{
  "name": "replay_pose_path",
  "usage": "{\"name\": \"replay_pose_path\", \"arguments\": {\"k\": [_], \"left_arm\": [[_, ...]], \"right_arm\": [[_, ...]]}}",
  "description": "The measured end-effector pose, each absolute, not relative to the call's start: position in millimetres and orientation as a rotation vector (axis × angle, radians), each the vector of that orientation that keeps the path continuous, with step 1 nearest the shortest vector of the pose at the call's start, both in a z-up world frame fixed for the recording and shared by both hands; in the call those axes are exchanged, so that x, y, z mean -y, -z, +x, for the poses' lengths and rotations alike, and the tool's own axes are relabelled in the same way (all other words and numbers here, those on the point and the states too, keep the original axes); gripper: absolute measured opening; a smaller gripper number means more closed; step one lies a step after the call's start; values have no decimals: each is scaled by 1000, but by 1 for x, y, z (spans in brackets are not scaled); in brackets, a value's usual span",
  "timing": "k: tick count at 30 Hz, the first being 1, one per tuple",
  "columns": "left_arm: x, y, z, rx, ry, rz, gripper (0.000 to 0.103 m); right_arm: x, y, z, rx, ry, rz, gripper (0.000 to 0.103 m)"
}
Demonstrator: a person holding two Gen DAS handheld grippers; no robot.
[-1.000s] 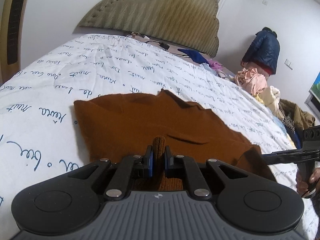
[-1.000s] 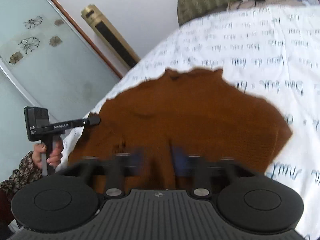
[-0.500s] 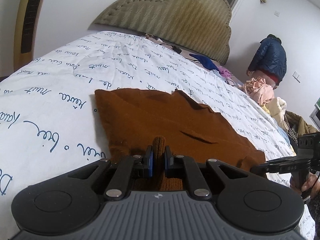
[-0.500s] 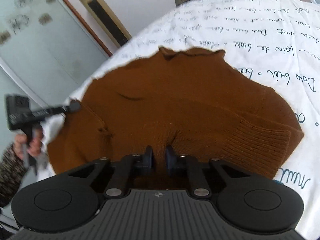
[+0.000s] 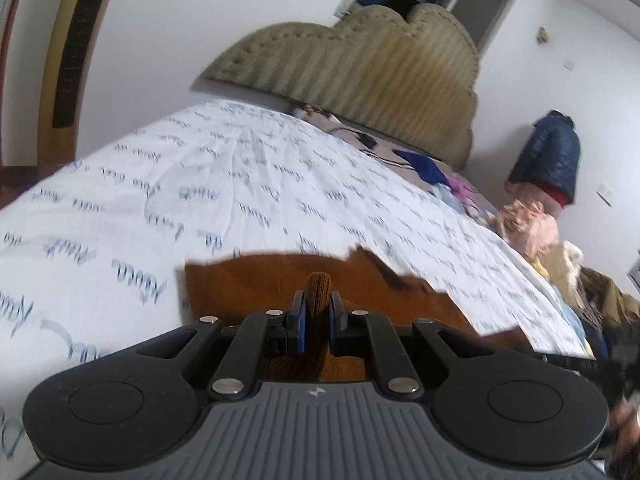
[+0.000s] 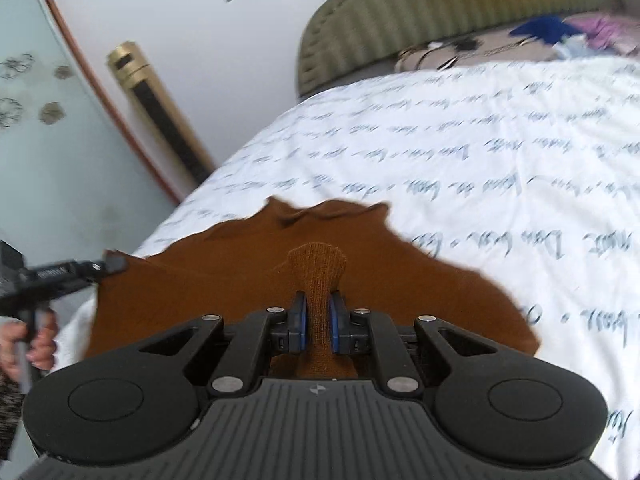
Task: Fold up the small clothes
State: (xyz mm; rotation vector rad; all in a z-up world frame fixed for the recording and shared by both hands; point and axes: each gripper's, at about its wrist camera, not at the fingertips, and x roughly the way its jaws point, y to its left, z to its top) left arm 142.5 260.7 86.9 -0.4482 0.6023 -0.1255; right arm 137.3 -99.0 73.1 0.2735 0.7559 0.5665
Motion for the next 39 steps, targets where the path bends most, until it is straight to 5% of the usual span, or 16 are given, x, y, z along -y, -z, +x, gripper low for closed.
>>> {"name": "replay_pose_path", "arguments": {"k": [13,20,26,29,31,34,39], "left_arm": [[-243,-85,222,-548,-26,-359,10],[-246,-77,217,-588,15,-373,10],[-259,-74,187,-680,120,-376,11],[-265,-75,183,-705,110,-358,37],[-272,-73,185,-712,108,-404,66],[-277,-69,193,-736,135,-469,68],[-273,-57,212,-815,178,-507,68]], "right_arm": [[67,-65,178,-589,-308,103,15],[87,-63,188,-704,-414,246,17],[122,-51,188,-825,-467,420,30],[130,-40,184,-868,-478,478,33],[134,-34,180,-876,-473,518,38],[134,-32,177,-871,-447,491,48],[137,-26,185,-900,-467,546,49]]}}
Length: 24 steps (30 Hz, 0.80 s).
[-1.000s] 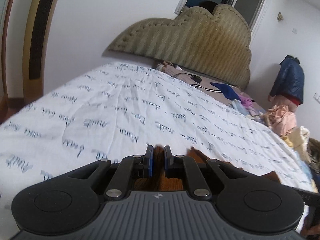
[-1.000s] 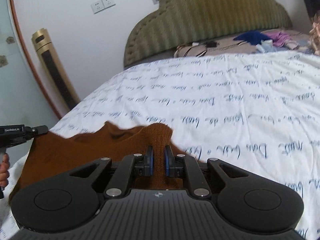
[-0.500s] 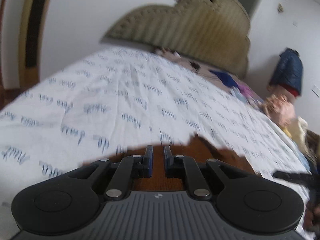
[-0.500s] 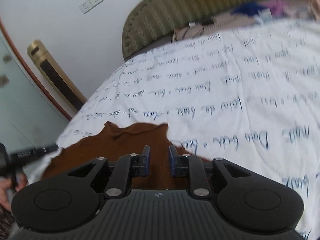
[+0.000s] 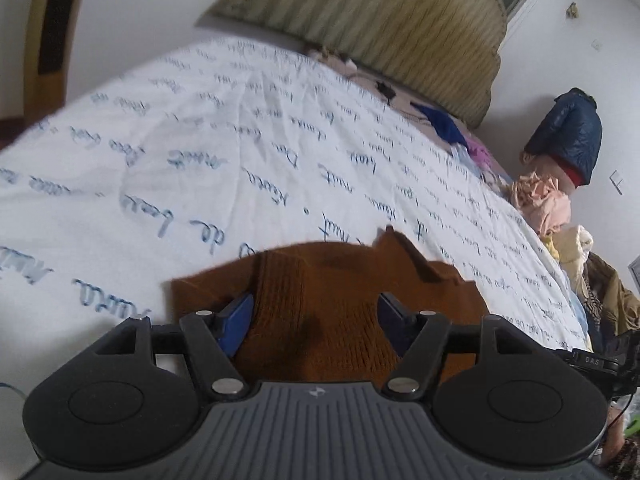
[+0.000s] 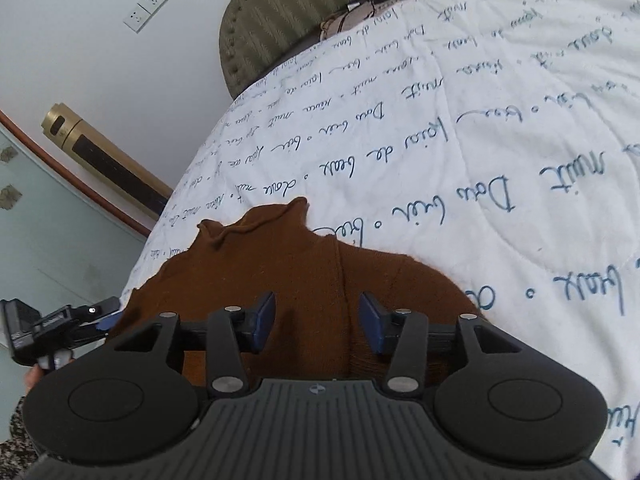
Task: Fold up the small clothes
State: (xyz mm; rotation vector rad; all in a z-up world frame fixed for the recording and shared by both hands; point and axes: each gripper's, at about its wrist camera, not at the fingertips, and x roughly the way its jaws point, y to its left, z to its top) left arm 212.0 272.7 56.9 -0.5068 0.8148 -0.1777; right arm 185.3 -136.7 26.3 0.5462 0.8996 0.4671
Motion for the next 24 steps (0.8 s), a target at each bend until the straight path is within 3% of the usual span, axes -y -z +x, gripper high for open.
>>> {"name": "replay_pose_path", "arguments": {"k": [7,8,9,10,11,13,17,24], "left_arm": [[-264,-46,228,-899,168,-488,64],[-261,-47,228,-904,159,-457,58],[-258,-48,228,-914,147,-414,42],[-254,-48,229,-915,143,-373,32],[-253,-47,229,-914,148,-360,27],[-251,-45,230,-915,148,-361,14],[-251,-48,229,-861,139,-393,11],[-250,-57,239,-791,126,-428,10]], "right_arm": [[129,-16,197,-944,-519,610,49],[128,-15,199,-949,-524,608,49],[126,-14,200,-948,-518,601,49],[125,-14,201,-945,-516,596,48],[124,-14,202,-943,-526,595,45],[124,-14,204,-943,-528,603,31],[124,-15,203,-929,-528,600,18],[128,-27,205,-859,-507,604,15]]}}
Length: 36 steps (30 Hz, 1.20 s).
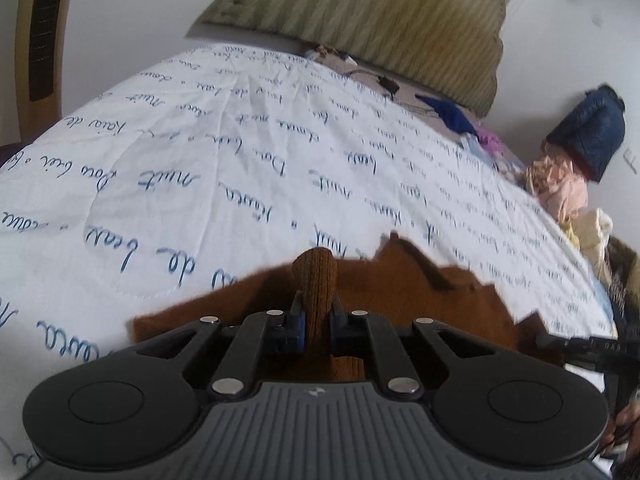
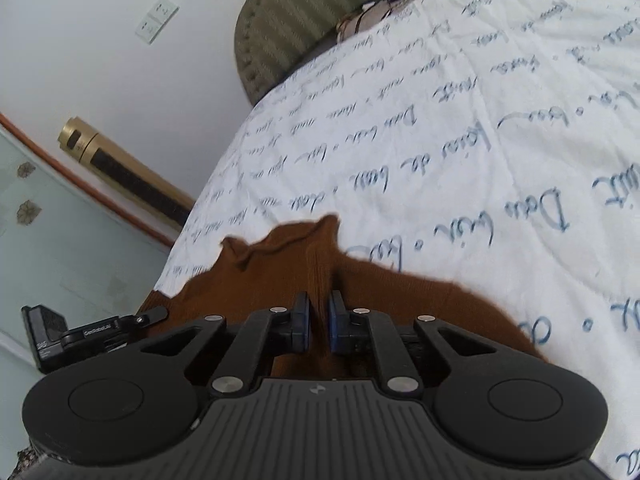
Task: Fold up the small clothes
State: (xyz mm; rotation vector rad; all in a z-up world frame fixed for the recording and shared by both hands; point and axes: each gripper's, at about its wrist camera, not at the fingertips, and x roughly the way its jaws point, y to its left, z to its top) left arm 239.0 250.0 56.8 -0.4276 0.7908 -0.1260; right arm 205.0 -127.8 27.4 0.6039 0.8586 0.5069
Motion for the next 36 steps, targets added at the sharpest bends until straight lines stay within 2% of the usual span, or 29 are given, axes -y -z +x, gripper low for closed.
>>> {"name": "replay_pose_path", "arguments": {"k": [5,9,13,14,18,19,20,22,23,24,30,36], "left_arm": [[-245,-60,255,-756,100,-434,10],[-241,-61,263,-759,92,-417,10],[-244,-57,257,-770,94,-403,10],[-245,-55,254,-776,87,-397,10],[-253,-50,243,-790,84,-416,10],[-255,-49,241,-790,85,-417,10],[-255,-49,240,-790,84,-415,10],[-255,-49,239,-793,79,-416,10],[-256,-49,239,-791,77,-419,10],[-256,-49,239,-789,75,-424,10],[-253,-55,241,-758,78,-444,10],[-247,-70,255,-702,67,-433,10]], "right_arm": [[125,-26,210,-854,-426,532,13],[126,-15,215,-920,-488,607,14],[137,3,220,-960,-579,763,26],[139,5,221,-952,-589,772,26],[132,8,224,-984,-595,686,25],[131,7,224,-978,-613,672,31],[128,5,224,-979,-622,653,33],[125,0,224,-990,-594,635,29],[124,-1,223,-992,-580,617,16],[120,-3,224,-993,-561,576,11],[129,-13,212,-888,-570,637,11],[135,-29,214,-767,-489,566,10]]}}
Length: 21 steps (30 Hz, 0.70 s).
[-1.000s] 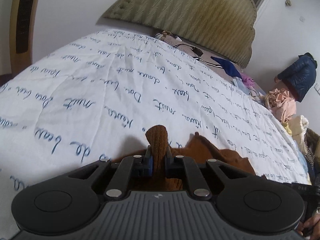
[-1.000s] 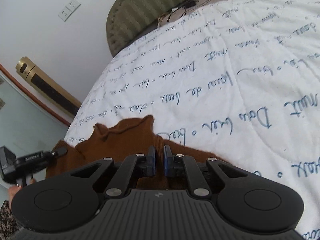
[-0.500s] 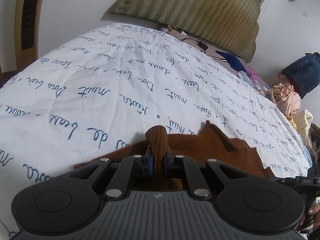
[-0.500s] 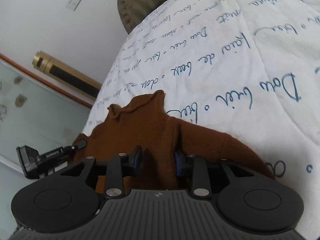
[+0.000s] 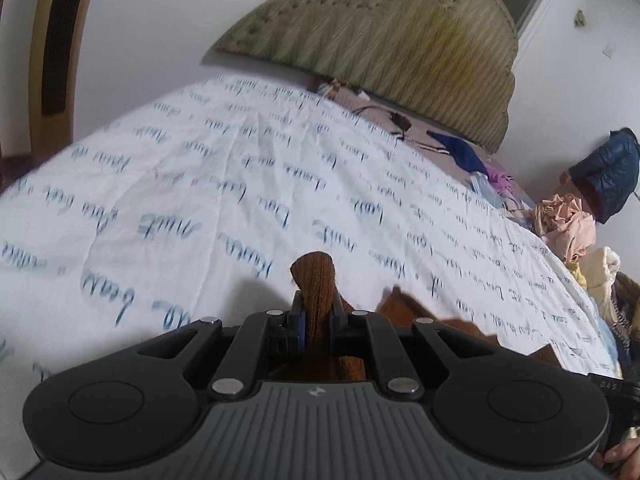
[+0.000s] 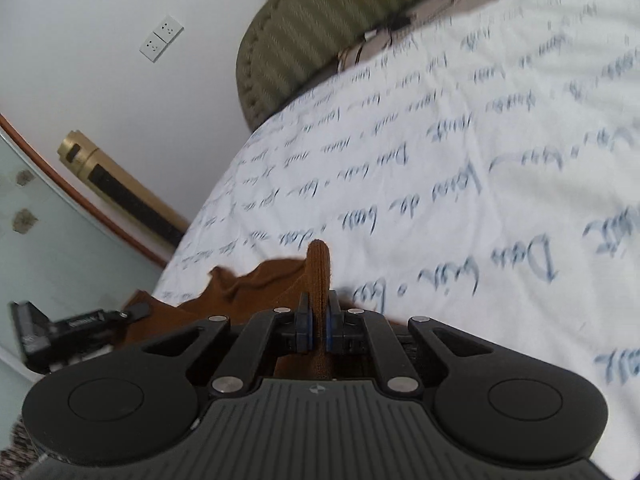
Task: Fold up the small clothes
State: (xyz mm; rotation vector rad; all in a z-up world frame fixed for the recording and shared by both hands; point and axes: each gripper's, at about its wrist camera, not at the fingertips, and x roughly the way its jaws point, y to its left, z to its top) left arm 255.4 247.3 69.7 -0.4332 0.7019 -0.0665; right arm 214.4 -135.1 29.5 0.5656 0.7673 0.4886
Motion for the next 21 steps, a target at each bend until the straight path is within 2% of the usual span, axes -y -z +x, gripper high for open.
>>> {"name": "replay_pose_path", "arguments": {"k": [6,9,10,12,13,14,15,17,21], "left_arm": [[-238,-52,279,-753,-9,-392,11],[-242,-35,277,-771,-50,-411,13],[-244,-35,274,-765,-49,-418,13],[-247,-39,271,-770,-40,-410,13],[-250,-43,269,-767,-37,-407,14],[-254,-47,267,-763,-32,-402,14],[-257,-52,263,-754,-32,-393,14],[-265,-62,254,-731,-62,-365,15],[-276,-74,227,-707,-93,-357,15]], "right_arm": [[126,-28,218,-701,-352,438,10],[122,-11,226,-771,-279,421,10],[125,-5,229,-792,-255,444,5],[133,-1,231,-797,-254,503,5],[135,-3,229,-798,-249,502,8],[136,-7,227,-793,-243,491,20],[138,-12,224,-786,-234,482,25],[146,-24,214,-761,-217,487,45],[150,-51,182,-699,-279,513,46]]}}
